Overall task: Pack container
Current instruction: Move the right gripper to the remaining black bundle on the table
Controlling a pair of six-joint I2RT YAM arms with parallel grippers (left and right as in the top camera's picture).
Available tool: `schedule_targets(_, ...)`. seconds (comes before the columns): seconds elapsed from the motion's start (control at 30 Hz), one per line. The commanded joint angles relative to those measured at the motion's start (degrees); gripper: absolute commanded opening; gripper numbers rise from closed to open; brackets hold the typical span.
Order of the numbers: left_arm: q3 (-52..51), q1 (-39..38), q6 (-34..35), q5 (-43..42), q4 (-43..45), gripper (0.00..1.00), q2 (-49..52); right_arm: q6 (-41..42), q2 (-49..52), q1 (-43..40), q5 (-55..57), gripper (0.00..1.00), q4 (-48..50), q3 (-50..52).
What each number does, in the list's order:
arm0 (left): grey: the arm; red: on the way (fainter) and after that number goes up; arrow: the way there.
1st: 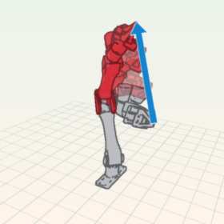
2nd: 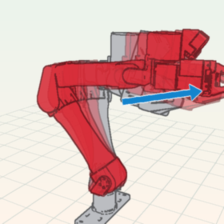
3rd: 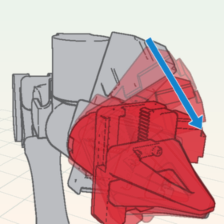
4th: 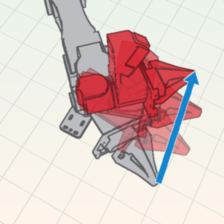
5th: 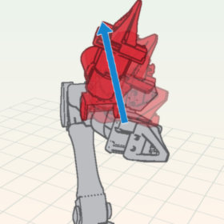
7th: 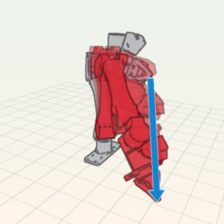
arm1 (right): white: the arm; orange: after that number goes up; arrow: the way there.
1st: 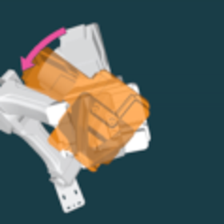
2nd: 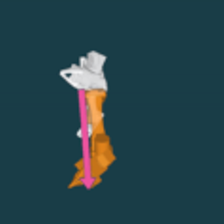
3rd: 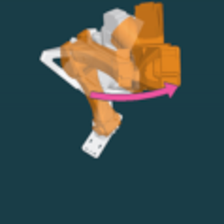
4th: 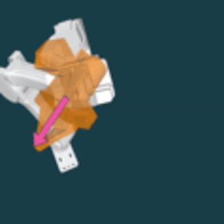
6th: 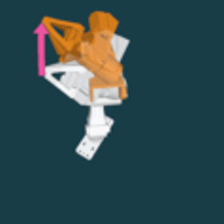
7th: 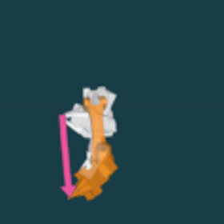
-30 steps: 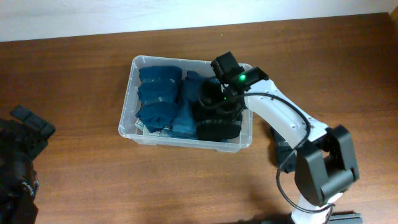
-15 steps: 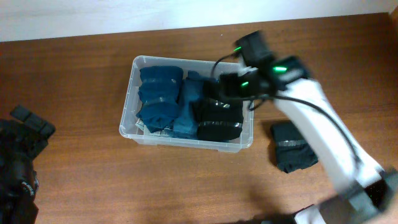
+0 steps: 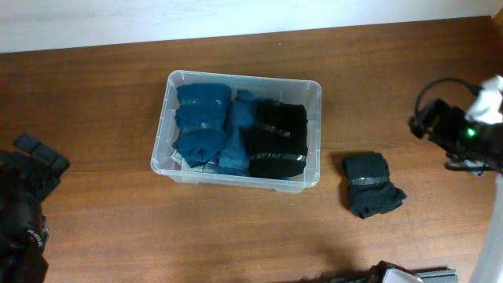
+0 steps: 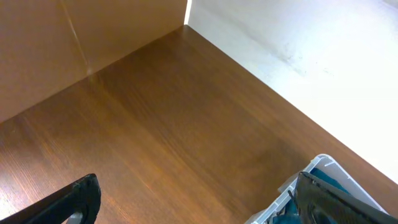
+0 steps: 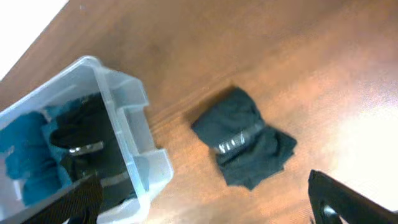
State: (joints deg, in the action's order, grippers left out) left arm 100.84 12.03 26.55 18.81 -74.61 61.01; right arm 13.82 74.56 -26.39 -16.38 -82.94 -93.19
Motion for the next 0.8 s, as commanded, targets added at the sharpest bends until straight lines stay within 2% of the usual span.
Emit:
schedule_targets(0.0, 0.4, 0.2, -0.9, 0.0, -0.1, 1.00, 0.0, -4.8, 0.4, -6.4, -8.5, 0.99, 1.6, 9.8)
schedule_targets(0.3, 0.4, 0.2, -0.9, 0.0, -0.1, 1.00, 0.0, -4.4, 5.0, -16.2, -10.0, 0.99, 23.0, 40.2)
schedule_targets(0.6, 0.4, 0.2, -0.9, 0.0, -0.1, 0.99, 0.0, -4.4, 9.5, -12.9, -10.5, 0.99, 32.8, 51.6)
schedule_targets(0.73, 0.4, 0.2, -0.9, 0.0, -0.1, 0.99, 0.0, -4.4, 9.8, -9.7, -12.6, 1.00, 40.9, 56.5)
schedule_targets(0.77, 0.4, 0.2, -0.9, 0.0, -0.1, 0.99, 0.0, -4.4, 9.8, -8.6, -12.6, 0.97, 43.5, 58.0)
